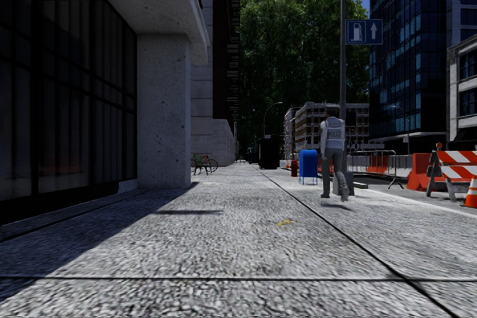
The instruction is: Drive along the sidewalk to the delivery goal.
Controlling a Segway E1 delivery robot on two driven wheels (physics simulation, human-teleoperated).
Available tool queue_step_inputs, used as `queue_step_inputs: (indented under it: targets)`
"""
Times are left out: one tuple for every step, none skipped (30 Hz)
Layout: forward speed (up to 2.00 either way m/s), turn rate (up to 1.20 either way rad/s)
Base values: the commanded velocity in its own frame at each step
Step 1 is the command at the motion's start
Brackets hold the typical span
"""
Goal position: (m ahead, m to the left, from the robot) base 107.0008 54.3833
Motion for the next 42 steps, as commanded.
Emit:
queue_step_inputs:
  targets:
    - [2.00, 0.00]
    - [2.00, 0.00]
    - [2.00, 0.00]
    - [2.00, 0.00]
    - [2.00, 0.00]
    - [2.00, 0.00]
    - [2.00, 0.00]
    - [2.00, 0.00]
    - [2.00, 0.00]
    - [2.00, 0.00]
    - [2.00, 0.00]
    - [2.00, 0.00]
    - [2.00, 0.00]
    - [2.00, 0.00]
    - [2.00, 0.00]
    - [2.00, 0.00]
    - [2.00, 0.00]
    - [2.00, 0.00]
    - [2.00, 0.00]
    - [2.00, 0.00]
    - [2.00, 0.00]
    - [2.00, 0.00]
    - [2.00, 0.00]
    - [2.00, 0.00]
    - [2.00, 0.00]
    - [2.00, 0.00]
    - [2.00, 0.00]
    - [2.00, 0.00]
    - [2.00, 0.00]
    - [2.00, 0.00]
    - [2.00, 0.00]
    - [2.00, 0.00]
    - [2.00, 0.00]
    - [2.00, 0.00]
    - [2.00, 0.00]
    - [2.00, 0.00]
    - [2.00, 0.00]
    - [2.00, 0.00]
    - [2.00, 0.00]
    - [2.00, 0.00]
    - [2.00, 0.00]
    - [2.00, 0.00]
